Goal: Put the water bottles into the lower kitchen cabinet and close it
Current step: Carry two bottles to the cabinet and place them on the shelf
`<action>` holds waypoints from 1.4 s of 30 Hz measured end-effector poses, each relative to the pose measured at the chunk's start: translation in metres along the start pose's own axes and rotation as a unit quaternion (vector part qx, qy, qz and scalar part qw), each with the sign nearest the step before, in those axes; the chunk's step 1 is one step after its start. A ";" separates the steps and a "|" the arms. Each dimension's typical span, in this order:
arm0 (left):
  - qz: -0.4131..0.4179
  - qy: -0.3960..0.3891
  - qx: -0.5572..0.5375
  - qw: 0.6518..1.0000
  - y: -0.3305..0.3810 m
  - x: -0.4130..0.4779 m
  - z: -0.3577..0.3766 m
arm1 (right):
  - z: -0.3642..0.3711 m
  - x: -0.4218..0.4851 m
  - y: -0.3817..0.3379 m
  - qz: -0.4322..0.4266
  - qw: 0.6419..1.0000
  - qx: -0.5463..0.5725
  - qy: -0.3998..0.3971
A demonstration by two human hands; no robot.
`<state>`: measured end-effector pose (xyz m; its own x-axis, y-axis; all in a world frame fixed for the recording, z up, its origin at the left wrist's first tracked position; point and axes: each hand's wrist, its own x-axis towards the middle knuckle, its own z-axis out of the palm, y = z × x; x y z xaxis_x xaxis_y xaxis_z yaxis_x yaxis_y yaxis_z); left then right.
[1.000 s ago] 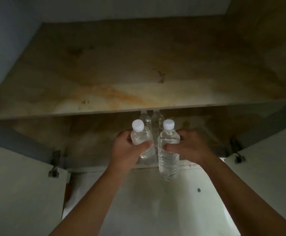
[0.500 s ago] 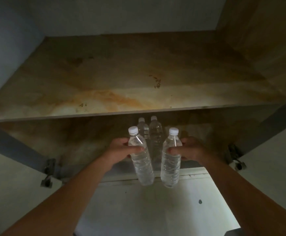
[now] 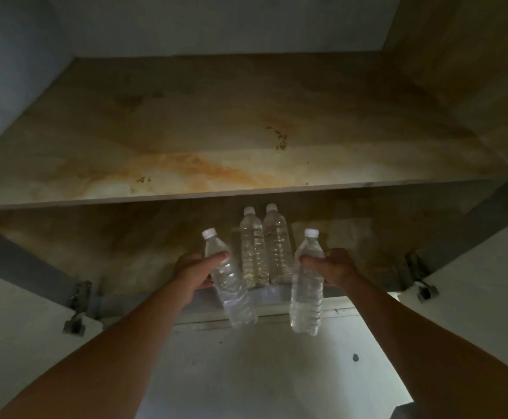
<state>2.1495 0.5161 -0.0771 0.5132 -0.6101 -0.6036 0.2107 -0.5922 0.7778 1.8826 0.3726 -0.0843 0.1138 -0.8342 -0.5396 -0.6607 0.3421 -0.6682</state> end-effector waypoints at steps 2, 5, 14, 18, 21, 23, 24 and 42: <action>0.006 0.020 -0.008 1.000 0.000 0.008 0.008 | 0.002 0.007 0.000 -0.006 0.999 -0.027 0.024; 0.012 0.054 -0.002 0.998 -0.007 0.023 0.015 | 0.008 0.019 0.004 -0.010 0.997 -0.058 0.058; 0.045 0.087 0.066 0.993 -0.021 0.036 0.031 | 0.020 0.016 0.025 -0.098 0.995 -0.016 -0.019; 0.068 0.047 0.069 0.994 -0.021 0.016 0.037 | 0.020 0.006 0.055 -0.126 0.986 -0.103 0.040; 0.086 0.064 0.195 0.975 -0.040 0.005 0.033 | 0.020 -0.011 0.067 -0.094 0.985 -0.119 0.079; 0.055 0.084 0.230 0.968 -0.053 0.002 0.027 | 0.022 -0.016 0.070 -0.093 0.985 -0.120 0.085; 0.048 0.088 0.225 0.969 -0.058 0.001 0.025 | 0.023 -0.019 0.069 -0.100 0.984 -0.119 0.089; 0.135 0.149 0.110 0.973 -0.070 0.000 0.036 | 0.041 0.000 0.069 -0.181 0.977 0.089 0.076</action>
<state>2.1050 0.5386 -0.1384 0.7509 -0.5983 -0.2795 -0.1311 -0.5499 0.8249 1.8672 0.4138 -0.1514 0.1960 -0.9640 -0.1795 -0.4571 0.0722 -0.8865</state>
